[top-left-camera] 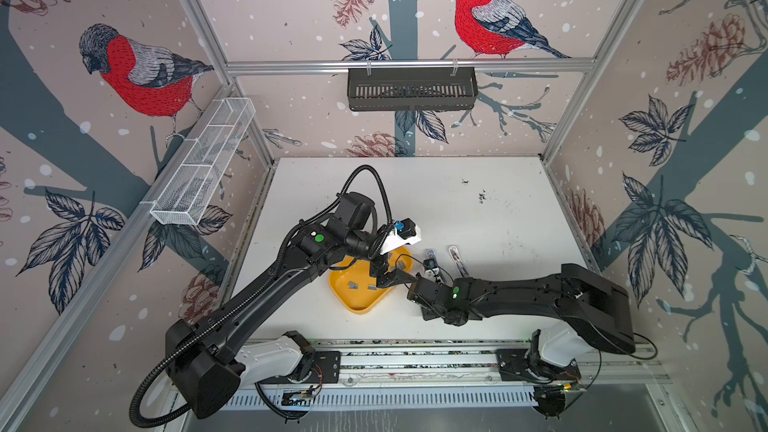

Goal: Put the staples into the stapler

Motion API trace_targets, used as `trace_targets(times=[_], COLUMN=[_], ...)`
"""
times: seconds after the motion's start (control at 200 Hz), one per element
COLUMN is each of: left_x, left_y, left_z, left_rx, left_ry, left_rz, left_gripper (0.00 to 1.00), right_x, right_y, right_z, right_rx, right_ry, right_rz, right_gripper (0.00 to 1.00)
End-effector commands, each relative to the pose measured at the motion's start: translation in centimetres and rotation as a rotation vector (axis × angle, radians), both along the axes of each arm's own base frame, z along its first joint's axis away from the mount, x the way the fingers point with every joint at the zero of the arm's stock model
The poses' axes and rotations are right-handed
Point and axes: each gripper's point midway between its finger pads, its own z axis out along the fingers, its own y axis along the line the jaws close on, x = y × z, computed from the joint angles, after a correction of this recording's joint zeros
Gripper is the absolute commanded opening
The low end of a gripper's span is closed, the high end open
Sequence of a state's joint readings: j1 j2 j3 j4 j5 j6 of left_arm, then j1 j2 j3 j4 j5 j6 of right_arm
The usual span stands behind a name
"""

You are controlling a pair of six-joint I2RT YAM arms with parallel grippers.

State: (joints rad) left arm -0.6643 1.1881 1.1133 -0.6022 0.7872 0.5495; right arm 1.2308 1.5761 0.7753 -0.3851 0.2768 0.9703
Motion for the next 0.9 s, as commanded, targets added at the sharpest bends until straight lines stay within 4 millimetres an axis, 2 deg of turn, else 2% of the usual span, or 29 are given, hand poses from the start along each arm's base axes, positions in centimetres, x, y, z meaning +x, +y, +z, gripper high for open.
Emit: trace_targets(times=[0.0, 0.435, 0.61, 0.896], left_x=[0.0, -0.2, -0.1, -0.4], left_y=[-0.2, -0.2, -0.2, -0.2], left_z=[0.5, 0.7, 0.7, 0.8], left_rx=[-0.025, -0.030, -0.029, -0.035], left_ry=[-0.013, -0.013, -0.013, -0.009], left_rz=[-0.015, -0.019, -0.018, -0.030], left_gripper=[0.98, 0.99, 0.99, 0.99], right_x=[-0.9, -0.7, -0.8, 0.3], right_y=[-1.0, -0.8, -0.8, -2.0], right_z=[-0.4, -0.7, -0.6, 0.6], right_rx=[-0.034, -0.045, -0.044, -0.029], right_ry=[0.039, 0.039, 0.038, -0.018], right_rz=[0.001, 0.002, 0.002, -0.010], right_gripper=[0.22, 0.20, 0.16, 0.16])
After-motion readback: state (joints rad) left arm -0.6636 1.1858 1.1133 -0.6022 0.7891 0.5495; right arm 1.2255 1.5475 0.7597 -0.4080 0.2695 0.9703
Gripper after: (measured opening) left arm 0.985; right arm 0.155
